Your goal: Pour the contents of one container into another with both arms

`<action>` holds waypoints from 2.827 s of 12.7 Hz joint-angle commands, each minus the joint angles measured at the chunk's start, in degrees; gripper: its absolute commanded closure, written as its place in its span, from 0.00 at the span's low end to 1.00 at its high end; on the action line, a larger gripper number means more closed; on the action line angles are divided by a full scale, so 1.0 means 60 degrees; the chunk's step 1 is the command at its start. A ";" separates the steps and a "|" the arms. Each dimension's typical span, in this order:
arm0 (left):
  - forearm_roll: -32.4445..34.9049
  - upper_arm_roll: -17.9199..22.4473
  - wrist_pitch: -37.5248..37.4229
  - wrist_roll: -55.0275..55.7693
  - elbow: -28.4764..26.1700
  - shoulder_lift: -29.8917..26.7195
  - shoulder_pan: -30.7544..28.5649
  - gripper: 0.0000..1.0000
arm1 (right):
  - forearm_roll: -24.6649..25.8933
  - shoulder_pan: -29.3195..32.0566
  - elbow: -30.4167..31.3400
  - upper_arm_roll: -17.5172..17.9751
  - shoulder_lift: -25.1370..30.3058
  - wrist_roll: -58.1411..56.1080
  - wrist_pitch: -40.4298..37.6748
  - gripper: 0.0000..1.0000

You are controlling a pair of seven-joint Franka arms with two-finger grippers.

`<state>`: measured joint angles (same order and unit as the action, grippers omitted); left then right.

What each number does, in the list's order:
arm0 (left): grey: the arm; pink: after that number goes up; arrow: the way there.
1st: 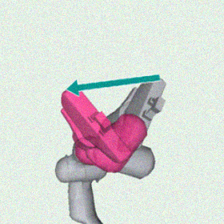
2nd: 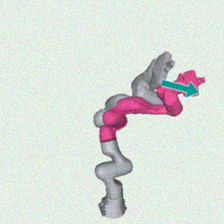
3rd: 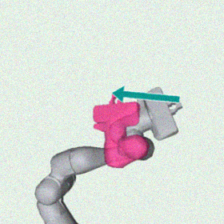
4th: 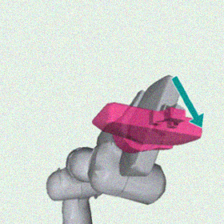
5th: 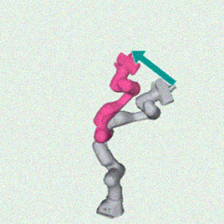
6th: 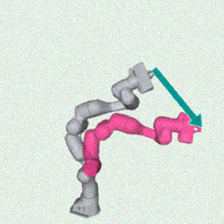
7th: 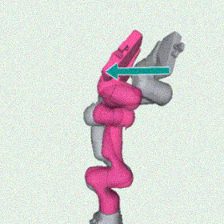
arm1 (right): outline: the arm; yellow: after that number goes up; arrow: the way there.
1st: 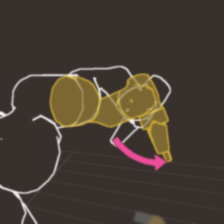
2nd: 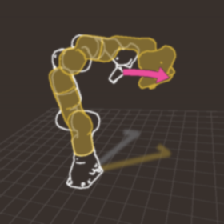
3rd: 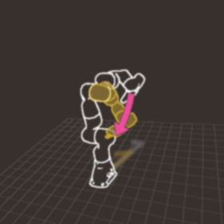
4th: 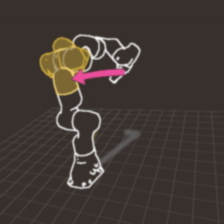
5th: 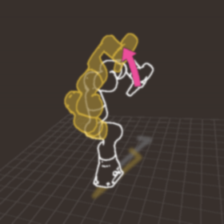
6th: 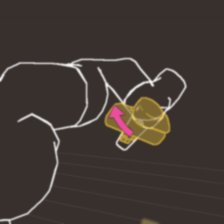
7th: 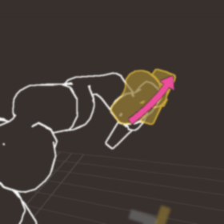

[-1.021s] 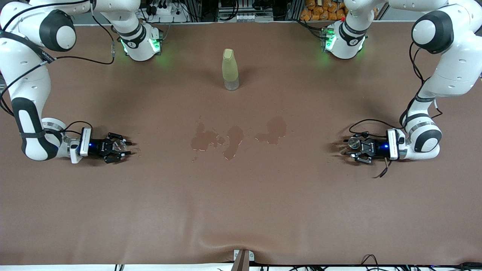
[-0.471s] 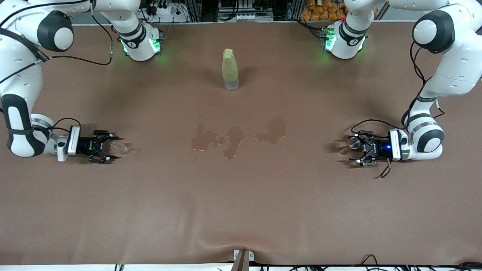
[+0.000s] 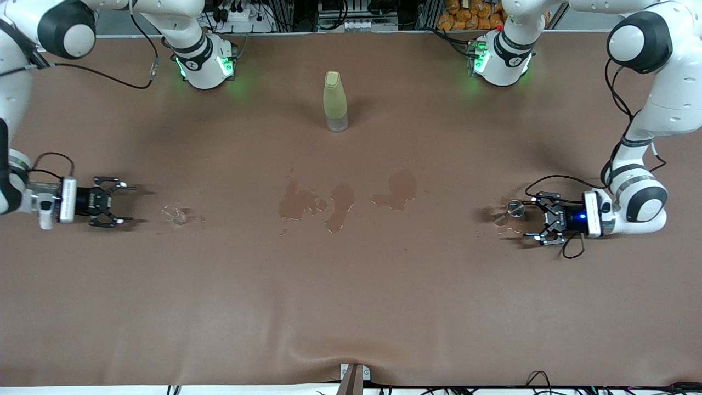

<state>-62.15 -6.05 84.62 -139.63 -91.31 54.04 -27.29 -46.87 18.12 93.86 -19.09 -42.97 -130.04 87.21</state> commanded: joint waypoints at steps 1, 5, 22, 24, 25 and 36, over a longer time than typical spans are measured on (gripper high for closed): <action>0.0265 0.0055 -0.0216 0.0186 0.0072 -0.0233 -0.0196 0.00 | 0.1113 -0.0105 0.0235 -0.0142 0.1196 0.1877 0.0039 0.00; 0.0602 0.0041 -0.0829 0.1457 0.0584 -0.0291 -0.0607 0.00 | 0.2330 -0.0426 0.0235 -0.0509 0.2544 0.4239 0.0010 0.00; 0.3590 0.0056 0.1568 0.8573 0.1860 -0.3204 -0.0258 0.00 | 0.6711 -0.2509 -0.0658 0.0848 0.7174 1.7565 -0.0721 0.00; 0.4027 0.0056 0.1703 0.9733 0.1845 -0.3614 -0.0139 0.00 | 0.6917 -0.2085 -0.0921 0.1786 0.7249 1.8549 -0.1145 0.00; 0.4334 0.0041 0.1732 1.0085 0.1845 -0.3950 -0.0008 0.00 | 0.7077 -0.1967 -0.1067 0.2110 0.7249 1.9076 -0.1263 0.00; 0.7675 -0.0076 0.2377 1.5182 0.1859 -0.6106 0.1018 0.00 | 0.7577 -0.1804 -0.1522 0.3050 0.7220 2.0253 -0.1352 0.00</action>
<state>-18.62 -6.02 97.63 -52.53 -78.30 19.42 -21.22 -2.37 6.58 86.33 -1.95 0.60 -9.52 79.86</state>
